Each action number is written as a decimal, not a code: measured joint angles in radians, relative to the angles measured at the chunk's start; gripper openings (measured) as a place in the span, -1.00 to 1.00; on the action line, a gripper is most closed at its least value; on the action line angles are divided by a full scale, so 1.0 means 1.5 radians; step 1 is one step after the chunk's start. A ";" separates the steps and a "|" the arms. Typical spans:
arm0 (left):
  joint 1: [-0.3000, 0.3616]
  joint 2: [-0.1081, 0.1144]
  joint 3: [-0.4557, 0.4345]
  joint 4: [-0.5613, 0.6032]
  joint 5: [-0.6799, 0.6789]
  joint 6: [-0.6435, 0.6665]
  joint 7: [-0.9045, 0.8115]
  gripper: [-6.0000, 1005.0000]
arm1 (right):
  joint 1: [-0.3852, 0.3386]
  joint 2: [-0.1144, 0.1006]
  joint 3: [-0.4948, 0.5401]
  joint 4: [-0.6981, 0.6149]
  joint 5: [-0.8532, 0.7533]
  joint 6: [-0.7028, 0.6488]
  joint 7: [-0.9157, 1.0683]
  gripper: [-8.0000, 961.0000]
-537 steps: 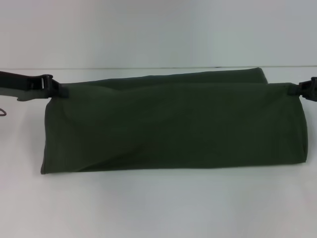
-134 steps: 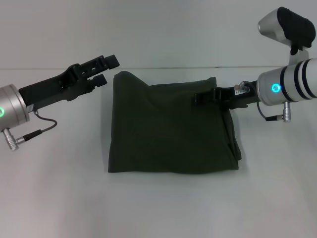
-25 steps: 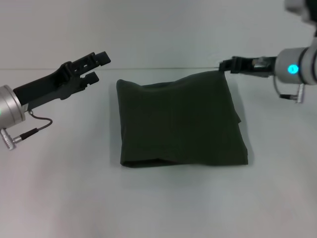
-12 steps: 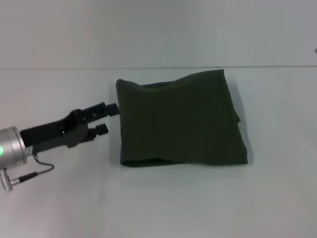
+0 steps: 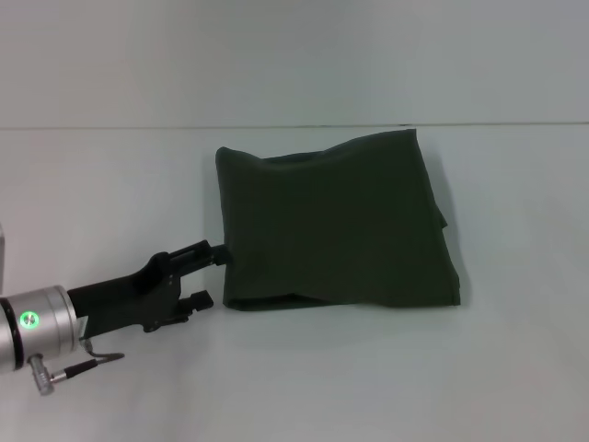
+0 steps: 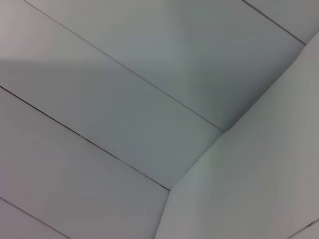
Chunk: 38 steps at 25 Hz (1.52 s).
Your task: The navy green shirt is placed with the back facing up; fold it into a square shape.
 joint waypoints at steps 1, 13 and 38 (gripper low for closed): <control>0.000 -0.002 0.000 -0.004 0.003 -0.009 -0.004 0.82 | 0.000 0.000 0.000 0.000 0.000 0.000 0.000 0.81; -0.045 -0.009 0.049 -0.055 0.004 -0.089 0.008 0.72 | -0.008 -0.002 0.004 0.011 0.002 -0.002 -0.012 0.87; -0.027 0.000 0.042 -0.046 0.006 -0.029 0.081 -0.81 | -0.016 -0.003 0.030 0.038 0.002 -0.013 -0.015 0.87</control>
